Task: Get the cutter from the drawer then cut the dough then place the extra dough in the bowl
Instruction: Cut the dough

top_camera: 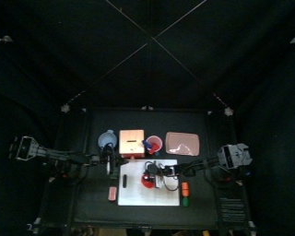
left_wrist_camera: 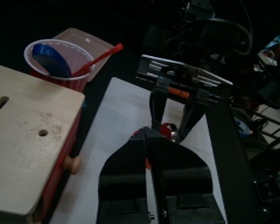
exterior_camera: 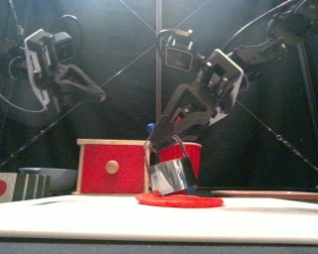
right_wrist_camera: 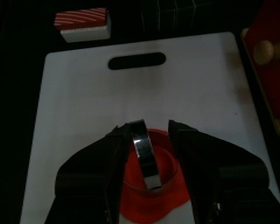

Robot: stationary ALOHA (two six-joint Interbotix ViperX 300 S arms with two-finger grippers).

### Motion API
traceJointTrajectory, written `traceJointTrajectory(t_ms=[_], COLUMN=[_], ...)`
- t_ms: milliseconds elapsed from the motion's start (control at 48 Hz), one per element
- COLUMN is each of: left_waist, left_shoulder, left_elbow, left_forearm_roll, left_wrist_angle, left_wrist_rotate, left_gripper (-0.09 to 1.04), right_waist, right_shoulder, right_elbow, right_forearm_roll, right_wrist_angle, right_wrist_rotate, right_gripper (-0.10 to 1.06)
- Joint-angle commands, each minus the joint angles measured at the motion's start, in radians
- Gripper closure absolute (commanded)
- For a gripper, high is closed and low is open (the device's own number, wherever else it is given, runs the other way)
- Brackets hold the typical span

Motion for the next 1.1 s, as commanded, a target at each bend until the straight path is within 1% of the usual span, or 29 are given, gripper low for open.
traceJointTrajectory(t_ms=[21, 312, 521, 708, 792, 875, 917, 1042, 1062, 1104], left_waist=[0.003, 0.003, -0.002, -0.015, -0.043, -0.077, -0.092, -0.140, -0.149, -0.156], left_shoulder=[-0.005, -0.003, -0.003, 0.011, 0.037, 0.080, 0.104, 0.201, 0.225, 0.250], left_elbow=[-0.011, -0.009, -0.009, -0.002, -0.012, -0.034, -0.043, -0.092, -0.109, -0.124], left_forearm_roll=[0.002, 0.002, 0.009, 0.117, 0.153, 0.166, 0.166, 0.164, 0.163, 0.164], left_wrist_angle=[-0.009, -0.009, -0.009, -0.008, -0.009, -0.009, -0.009, -0.012, -0.018, -0.026], left_wrist_rotate=[0.002, 0.000, 0.006, 0.005, 0.005, 0.003, 0.003, 0.003, 0.003, 0.003], left_gripper=[0.65, 0.65, 0.65, 0.64, 0.62, 0.54, 0.48, 0.24, 0.19, 0.14], right_waist=[0.000, 0.000, 0.000, 0.005, 0.011, 0.021, 0.025, 0.038, 0.041, 0.044], right_shoulder=[-0.038, -0.055, -0.098, -0.176, -0.219, -0.255, -0.261, -0.256, -0.255, -0.250], right_elbow=[0.002, 0.006, 0.014, 0.089, 0.135, 0.175, 0.190, 0.212, 0.215, 0.221], right_forearm_roll=[0.005, -0.002, -0.005, -0.014, -0.009, -0.005, -0.002, -0.002, -0.002, 0.000], right_wrist_angle=[-0.005, -0.005, -0.005, -0.005, -0.006, -0.012, -0.015, -0.034, -0.040, -0.054], right_wrist_rotate=[0.000, -0.002, -0.012, -0.005, -0.003, -0.002, -0.002, -0.002, -0.002, -0.002], right_gripper=[0.19, 0.19, 0.19, 0.19, 0.19, 0.19, 0.19, 0.20, 0.20, 0.20])
